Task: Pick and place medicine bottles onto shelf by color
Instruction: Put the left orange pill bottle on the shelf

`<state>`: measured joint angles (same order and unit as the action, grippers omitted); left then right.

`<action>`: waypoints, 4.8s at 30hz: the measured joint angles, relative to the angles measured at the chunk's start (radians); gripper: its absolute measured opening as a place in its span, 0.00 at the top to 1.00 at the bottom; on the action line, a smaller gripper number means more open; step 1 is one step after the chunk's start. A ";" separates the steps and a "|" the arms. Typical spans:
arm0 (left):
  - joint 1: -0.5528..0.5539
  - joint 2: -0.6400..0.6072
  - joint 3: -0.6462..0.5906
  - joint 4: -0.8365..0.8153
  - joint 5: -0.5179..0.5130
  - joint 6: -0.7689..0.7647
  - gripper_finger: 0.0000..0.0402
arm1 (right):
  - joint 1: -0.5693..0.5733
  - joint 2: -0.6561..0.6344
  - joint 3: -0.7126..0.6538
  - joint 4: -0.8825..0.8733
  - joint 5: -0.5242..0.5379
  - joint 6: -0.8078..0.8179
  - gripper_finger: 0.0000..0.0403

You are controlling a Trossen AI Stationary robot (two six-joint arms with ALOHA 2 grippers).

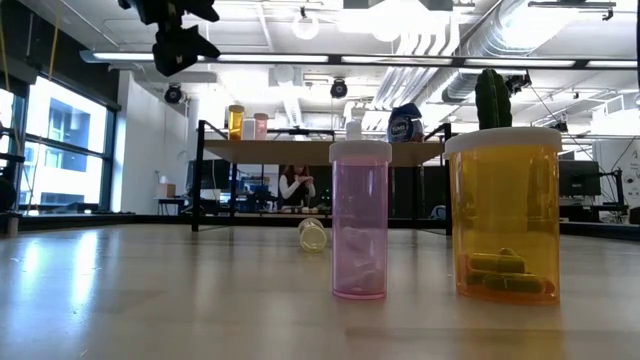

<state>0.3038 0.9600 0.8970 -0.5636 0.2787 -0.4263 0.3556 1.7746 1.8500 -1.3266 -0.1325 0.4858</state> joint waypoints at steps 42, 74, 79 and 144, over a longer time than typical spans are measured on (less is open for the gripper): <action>0.003 -0.157 0.000 -0.001 0.074 -0.078 0.47 | 0.170 0.413 0.000 0.227 0.108 -0.073 0.27; 0.003 -0.156 0.001 -0.033 0.037 -0.077 0.47 | 0.105 0.299 0.000 0.164 0.082 0.047 0.53; 0.003 -0.156 0.000 -0.090 -0.046 -0.063 0.47 | 0.046 0.242 0.000 0.145 0.078 0.086 0.51; 0.004 -0.148 0.001 -0.128 -0.294 0.086 0.47 | -0.813 0.157 0.230 -0.167 0.115 -0.782 0.52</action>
<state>0.3077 0.8116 0.8975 -0.6918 -0.0154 -0.3406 -0.4575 1.9319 2.0800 -1.4936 -0.0174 -0.2960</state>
